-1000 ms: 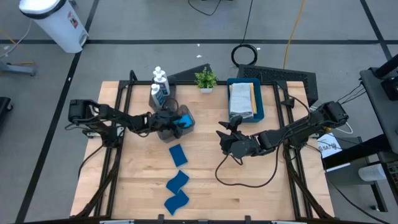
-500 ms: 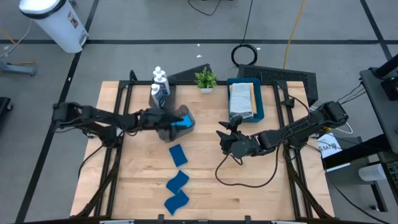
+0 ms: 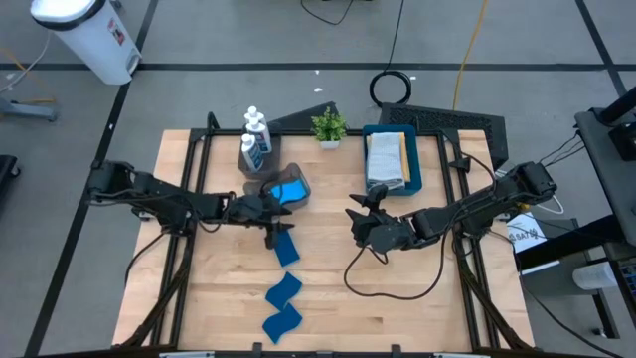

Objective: Pick & Place Kitchen Items
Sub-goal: Put the blue sponge into the bottom black bin

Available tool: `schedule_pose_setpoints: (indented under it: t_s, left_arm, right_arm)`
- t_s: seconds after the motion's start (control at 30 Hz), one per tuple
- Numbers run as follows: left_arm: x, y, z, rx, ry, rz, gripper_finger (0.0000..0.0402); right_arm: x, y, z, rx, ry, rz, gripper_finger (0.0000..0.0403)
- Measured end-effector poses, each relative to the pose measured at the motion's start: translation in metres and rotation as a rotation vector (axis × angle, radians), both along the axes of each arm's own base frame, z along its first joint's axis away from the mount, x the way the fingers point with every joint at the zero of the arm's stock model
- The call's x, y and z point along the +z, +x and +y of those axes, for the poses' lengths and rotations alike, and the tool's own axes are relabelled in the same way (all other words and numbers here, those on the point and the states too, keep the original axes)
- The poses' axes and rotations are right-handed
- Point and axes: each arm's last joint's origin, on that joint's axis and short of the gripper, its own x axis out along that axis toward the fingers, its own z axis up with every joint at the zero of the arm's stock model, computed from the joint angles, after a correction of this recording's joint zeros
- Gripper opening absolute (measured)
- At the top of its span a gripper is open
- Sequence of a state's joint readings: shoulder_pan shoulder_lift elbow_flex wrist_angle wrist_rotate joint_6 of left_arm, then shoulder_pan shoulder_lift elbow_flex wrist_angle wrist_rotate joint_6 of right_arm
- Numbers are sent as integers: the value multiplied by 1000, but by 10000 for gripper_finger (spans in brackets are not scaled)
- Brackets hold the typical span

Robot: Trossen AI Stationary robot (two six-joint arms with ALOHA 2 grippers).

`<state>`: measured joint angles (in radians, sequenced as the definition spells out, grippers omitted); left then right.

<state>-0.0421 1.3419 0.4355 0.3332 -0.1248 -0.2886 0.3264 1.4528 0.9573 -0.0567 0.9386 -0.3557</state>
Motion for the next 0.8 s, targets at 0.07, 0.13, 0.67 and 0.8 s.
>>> schedule_pose_setpoints:
  t_s: [0.07,0.13,0.67,0.8]
  left_arm:
    - [0,0,1,23,12,-1,214]
    - [0,0,3,40,19,-2,214]
    - [21,4,-34,-271,137,-63,214]
    - [14,-2,-47,-380,209,27,214]
  right_arm:
    - [0,0,0,0,0,0,196]
    - [0,0,0,0,0,0,196]
    - [0,0,0,0,1,0,196]
    - [0,0,0,1,0,0,196]
